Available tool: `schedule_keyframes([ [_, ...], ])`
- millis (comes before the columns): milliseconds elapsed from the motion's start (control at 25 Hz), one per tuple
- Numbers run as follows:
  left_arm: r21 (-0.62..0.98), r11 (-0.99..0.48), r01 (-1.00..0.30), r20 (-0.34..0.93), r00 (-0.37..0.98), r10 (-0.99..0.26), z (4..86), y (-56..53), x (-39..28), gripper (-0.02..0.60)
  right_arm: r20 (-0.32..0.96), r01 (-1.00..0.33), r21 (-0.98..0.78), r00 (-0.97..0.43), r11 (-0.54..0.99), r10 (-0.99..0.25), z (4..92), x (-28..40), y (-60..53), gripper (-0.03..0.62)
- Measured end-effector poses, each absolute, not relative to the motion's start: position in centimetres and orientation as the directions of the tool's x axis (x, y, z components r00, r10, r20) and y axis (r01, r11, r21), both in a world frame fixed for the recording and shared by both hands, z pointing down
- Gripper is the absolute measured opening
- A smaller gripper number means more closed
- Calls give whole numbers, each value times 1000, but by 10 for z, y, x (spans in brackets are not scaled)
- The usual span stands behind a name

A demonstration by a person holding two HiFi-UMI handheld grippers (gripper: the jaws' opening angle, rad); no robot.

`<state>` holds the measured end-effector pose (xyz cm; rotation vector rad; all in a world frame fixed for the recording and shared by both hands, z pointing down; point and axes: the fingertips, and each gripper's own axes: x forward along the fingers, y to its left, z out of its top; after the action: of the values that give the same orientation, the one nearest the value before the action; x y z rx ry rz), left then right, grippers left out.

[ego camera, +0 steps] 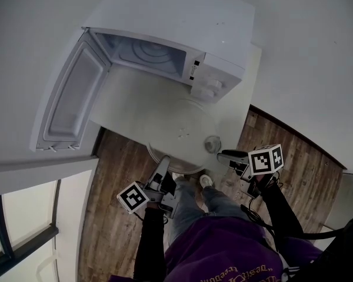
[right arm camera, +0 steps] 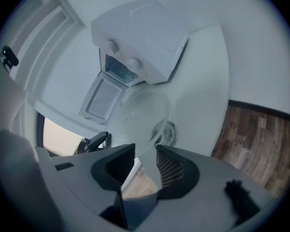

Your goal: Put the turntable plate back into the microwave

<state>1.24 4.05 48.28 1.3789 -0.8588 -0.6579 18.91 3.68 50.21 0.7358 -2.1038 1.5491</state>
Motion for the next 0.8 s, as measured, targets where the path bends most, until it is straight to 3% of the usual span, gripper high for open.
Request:
schedule_keyframes([
  [360, 998, 25, -60, 50, 457, -888, 457, 37, -21, 54, 409, -435, -892, -892, 123, -192, 480, 122, 34, 158],
  [800, 997, -62, -47, -40, 374, -927, 431, 11, -65, 61, 364, -414, -886, -900, 208, -242, 455, 55, 7, 156],
])
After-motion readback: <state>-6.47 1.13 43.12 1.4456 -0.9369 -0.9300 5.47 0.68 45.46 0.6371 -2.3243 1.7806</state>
